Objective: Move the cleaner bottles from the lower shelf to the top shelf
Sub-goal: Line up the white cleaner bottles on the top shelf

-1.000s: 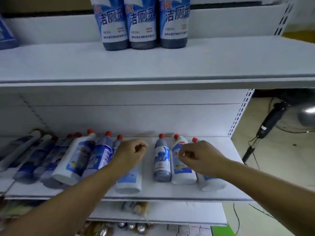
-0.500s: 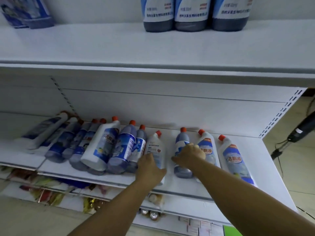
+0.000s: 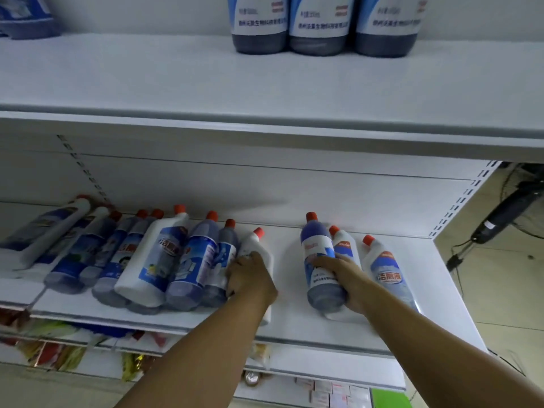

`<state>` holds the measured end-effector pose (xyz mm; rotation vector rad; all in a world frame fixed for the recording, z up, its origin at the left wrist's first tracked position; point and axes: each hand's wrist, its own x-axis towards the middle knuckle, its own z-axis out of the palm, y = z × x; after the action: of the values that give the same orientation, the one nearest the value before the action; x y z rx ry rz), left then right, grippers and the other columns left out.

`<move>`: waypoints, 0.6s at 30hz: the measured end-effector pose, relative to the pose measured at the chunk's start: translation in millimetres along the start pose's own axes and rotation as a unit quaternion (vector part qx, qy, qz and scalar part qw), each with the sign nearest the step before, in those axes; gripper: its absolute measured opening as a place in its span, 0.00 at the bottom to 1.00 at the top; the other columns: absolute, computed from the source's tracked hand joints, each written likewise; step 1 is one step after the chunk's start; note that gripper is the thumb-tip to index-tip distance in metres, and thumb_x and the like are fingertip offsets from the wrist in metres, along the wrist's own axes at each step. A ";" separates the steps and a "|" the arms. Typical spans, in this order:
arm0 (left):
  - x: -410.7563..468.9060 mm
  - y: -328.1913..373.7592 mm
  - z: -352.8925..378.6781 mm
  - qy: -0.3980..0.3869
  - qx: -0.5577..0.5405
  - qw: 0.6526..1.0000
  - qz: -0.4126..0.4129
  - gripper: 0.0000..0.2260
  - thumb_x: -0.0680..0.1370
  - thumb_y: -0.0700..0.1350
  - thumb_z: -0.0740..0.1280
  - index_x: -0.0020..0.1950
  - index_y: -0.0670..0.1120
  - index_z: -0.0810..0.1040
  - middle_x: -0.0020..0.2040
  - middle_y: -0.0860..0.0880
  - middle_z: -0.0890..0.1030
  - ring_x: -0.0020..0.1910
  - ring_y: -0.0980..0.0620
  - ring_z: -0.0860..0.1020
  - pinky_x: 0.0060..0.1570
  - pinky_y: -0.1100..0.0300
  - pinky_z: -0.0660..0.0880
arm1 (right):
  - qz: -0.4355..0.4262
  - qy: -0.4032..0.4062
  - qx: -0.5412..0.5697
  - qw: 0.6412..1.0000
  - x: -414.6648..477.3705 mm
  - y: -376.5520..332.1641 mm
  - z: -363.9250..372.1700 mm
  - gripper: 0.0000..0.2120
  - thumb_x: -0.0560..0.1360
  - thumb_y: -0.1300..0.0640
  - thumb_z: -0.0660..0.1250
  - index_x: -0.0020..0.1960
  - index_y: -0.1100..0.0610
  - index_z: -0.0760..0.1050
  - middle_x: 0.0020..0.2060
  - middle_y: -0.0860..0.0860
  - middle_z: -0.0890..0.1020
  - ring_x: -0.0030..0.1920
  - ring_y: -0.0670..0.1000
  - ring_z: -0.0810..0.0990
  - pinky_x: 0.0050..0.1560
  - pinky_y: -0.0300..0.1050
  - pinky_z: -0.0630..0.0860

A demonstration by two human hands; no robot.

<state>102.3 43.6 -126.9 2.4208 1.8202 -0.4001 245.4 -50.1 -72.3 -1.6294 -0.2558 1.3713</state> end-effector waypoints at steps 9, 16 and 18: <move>-10.7 -5.5 -50.8 -0.152 -0.521 0.834 -0.097 0.29 0.65 0.39 0.65 0.66 0.38 0.67 0.57 0.37 0.76 0.56 0.39 0.77 0.58 0.46 0.75 | 0.014 -0.119 0.232 0.965 -20.5 -6.8 -37.0 0.28 0.62 0.44 0.70 0.53 0.62 0.74 0.42 0.60 0.84 0.37 0.57 0.83 0.45 0.51 0.80; -81.7 -44.2 -69.2 -0.247 -0.866 0.432 -0.040 0.30 0.45 0.33 0.77 0.47 0.37 0.78 0.37 0.37 0.82 0.33 0.39 0.82 0.37 0.47 0.80 | 0.004 -0.181 0.147 0.972 -32.1 -14.2 -31.5 0.31 0.60 0.43 0.71 0.56 0.61 0.73 0.41 0.59 0.85 0.35 0.56 0.84 0.39 0.50 0.82; -98.2 -52.3 -73.2 -0.221 -0.871 0.437 -0.038 0.32 0.40 0.35 0.82 0.43 0.37 0.82 0.38 0.36 0.83 0.33 0.39 0.83 0.33 0.47 0.81 | -0.003 -0.199 0.120 0.973 -37.9 -13.6 -15.6 0.31 0.63 0.44 0.71 0.61 0.58 0.71 0.40 0.58 0.85 0.34 0.55 0.84 0.35 0.49 0.83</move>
<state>38.6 -16.4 -26.5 0.5446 0.8360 0.6018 250.8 -76.8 -38.8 -1.1469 -0.3158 1.6510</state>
